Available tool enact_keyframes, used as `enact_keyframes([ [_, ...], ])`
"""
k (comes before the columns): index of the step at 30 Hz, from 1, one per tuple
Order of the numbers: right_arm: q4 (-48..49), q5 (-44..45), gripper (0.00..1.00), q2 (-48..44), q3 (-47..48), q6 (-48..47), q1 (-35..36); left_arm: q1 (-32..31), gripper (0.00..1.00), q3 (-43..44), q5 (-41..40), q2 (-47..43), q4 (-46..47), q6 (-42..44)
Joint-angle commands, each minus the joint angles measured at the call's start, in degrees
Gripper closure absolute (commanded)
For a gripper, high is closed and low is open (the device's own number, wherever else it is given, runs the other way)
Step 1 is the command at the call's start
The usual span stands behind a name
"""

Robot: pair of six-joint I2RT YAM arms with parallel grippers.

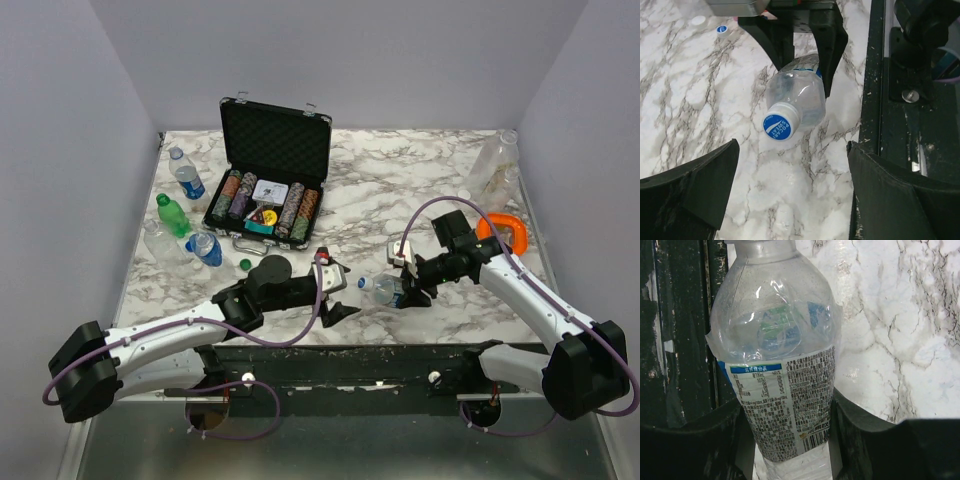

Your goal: Unscrew the bottle caps

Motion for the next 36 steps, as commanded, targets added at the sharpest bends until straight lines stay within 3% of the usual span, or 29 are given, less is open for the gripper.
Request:
enact_keyframes([
  [1,0.66,-0.36,0.71,0.21,1.28,-0.77,0.21,0.12,0.07,4.85,7.66,5.8,1.69,12.39],
  [16,0.48,-0.36,0.71,-0.14,1.11,-1.04,0.12,0.91,0.35,11.19,8.02,14.78,-3.32,14.07],
  [19,0.48,-0.27,0.71,-0.14,1.11,-1.13,0.12,1.0,0.46,11.2,8.02,14.96,-3.67,13.98],
  [22,0.48,-0.27,0.71,-0.05,1.19,-1.13,0.12,1.18,0.48,11.54,7.93,15.13,-4.03,13.8],
  [26,0.48,-0.27,0.71,0.03,1.19,-1.04,0.21,1.27,0.62,11.81,7.75,15.14,-4.47,12.93],
  [28,0.57,-0.18,0.71,0.04,1.19,-1.04,0.12,1.35,0.81,11.81,7.66,14.87,-4.47,11.26],
  [29,0.57,-0.18,0.71,0.04,1.19,-1.04,0.21,1.53,0.85,11.81,7.66,14.7,-4.29,9.86],
  [33,0.66,-0.18,0.71,0.04,1.11,-1.04,0.12,1.79,1.0,12.33,7.32,13.73,-3.94,1.26],
  [36,0.57,-0.18,0.71,0.21,1.11,-0.95,0.21,1.97,1.0,14.27,6.0,13.55,-6.13,-9.1],
])
